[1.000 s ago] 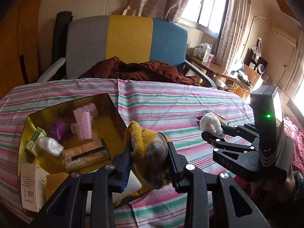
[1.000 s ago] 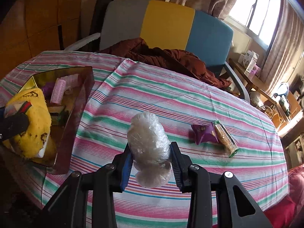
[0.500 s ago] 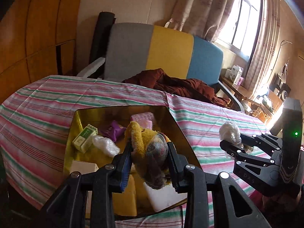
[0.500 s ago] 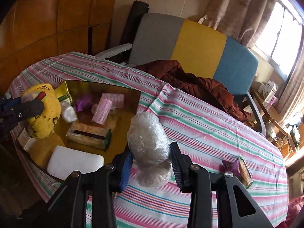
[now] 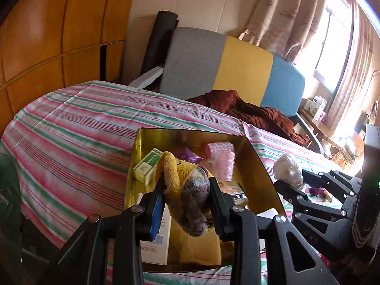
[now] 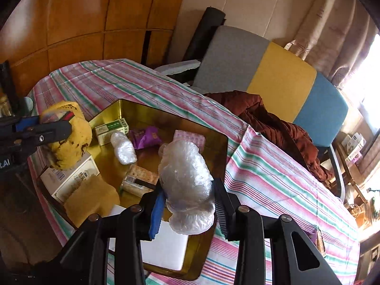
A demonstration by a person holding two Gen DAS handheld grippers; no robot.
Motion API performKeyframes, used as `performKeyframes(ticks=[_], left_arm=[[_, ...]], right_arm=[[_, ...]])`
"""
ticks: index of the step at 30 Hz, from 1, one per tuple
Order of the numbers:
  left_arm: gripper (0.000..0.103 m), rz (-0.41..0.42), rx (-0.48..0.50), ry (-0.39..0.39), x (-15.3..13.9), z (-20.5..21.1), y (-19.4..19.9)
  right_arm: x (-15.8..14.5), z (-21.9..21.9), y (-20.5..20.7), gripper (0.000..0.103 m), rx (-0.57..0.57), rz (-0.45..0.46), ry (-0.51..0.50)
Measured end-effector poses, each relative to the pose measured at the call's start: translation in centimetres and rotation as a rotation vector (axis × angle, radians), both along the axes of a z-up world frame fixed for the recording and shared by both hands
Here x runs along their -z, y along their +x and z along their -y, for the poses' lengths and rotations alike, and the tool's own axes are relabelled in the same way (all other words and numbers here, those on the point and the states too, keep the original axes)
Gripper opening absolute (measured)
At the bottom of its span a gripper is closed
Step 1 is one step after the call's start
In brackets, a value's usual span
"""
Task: Organize objects
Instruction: 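Carry the plush toy with the left gripper while the right carries the plastic bundle to the tray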
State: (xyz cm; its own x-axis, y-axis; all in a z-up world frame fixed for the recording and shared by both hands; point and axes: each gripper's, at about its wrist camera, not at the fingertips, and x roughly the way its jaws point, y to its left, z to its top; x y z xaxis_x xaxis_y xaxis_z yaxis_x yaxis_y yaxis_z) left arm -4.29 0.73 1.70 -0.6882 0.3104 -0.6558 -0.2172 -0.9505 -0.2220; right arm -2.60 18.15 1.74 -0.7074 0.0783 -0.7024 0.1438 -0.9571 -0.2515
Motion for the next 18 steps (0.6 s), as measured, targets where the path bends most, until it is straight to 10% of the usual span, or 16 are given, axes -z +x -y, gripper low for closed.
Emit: performKeyframes(ticks=[18], left_arm=[[0.034, 0.027, -0.056, 0.084, 0.2, 4.6, -2.7]], right_arm=[[0.9, 0.1, -3.5, 0.039, -0.019, 0.077, -0.194]])
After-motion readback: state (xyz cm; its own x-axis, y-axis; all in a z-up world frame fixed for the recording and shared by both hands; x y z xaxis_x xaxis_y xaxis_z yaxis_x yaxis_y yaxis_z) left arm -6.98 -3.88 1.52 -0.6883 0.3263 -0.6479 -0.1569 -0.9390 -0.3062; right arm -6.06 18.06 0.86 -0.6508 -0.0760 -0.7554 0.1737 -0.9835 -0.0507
